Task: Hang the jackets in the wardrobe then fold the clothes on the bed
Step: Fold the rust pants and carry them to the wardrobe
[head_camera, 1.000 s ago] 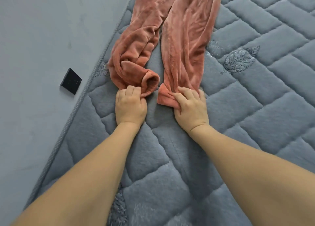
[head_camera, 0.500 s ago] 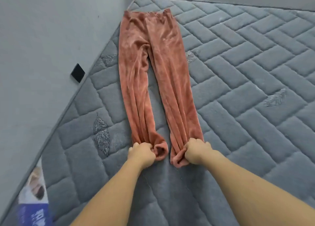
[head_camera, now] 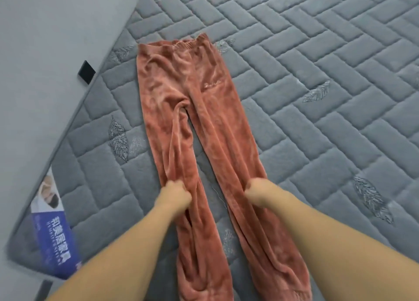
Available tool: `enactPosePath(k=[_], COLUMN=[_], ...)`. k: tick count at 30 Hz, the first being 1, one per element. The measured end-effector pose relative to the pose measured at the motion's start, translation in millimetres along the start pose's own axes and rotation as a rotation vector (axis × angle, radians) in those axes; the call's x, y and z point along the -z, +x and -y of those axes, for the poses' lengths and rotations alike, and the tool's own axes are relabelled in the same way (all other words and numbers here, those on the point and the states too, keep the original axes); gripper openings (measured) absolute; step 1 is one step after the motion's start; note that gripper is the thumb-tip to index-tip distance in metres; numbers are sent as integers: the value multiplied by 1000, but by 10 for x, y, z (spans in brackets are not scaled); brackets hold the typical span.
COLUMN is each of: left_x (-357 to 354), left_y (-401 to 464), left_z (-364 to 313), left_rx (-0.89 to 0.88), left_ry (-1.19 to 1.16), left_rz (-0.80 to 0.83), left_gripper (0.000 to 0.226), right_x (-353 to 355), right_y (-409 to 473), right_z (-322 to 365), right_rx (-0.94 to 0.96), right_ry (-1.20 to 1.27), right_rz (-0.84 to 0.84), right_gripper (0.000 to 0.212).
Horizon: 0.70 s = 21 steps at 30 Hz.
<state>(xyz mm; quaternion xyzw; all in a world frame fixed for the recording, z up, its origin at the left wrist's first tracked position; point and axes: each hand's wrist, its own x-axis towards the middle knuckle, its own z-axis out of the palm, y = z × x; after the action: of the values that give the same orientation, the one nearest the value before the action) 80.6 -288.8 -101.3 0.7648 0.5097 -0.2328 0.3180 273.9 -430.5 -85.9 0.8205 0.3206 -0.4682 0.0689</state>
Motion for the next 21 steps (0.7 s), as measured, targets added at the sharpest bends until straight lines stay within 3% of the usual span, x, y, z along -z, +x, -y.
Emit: enactPosePath(k=[2,3,6,9,11,13,15,17,18,21], left_x=[348,447,541,614,619,651,771,1023,1196,1635], left_y=[311,449,791,967,952,882,777,794,989,1608], left_z=[66,96,86,136,324,718,1110,1207,1175,891], left_rx=[124,200,385,347,296,312,351,343,318,270], left_ry=[-289,-433,-1046,-1363,-1320,-1070,-785,-754,-794,-944], left_rz=[-404,-450,-300,-8,-58,-189,-72,150,131,-223], left_gripper=[37,46,68,41,29,27,30,42,47,52], right_x=[233,284,292,361,416,512,699,940,1091,1366], right_y=[164,220,446,672,786,858,921,1006,1138,1456], right_z=[252,394,741,1016,1147,1275,1452,1616,1716,1798], right_rx=[72,102,176,208,172,86,12,-8,-8,-5], right_ry=[108,135,68,-50,-171,-215,-124,-67,-79,14], right_rz=[-248,-276,-265,-251,-140,9,60,-80,-191,-468], right_gripper=[40,43,46,44,45,50,40,33,36,44])
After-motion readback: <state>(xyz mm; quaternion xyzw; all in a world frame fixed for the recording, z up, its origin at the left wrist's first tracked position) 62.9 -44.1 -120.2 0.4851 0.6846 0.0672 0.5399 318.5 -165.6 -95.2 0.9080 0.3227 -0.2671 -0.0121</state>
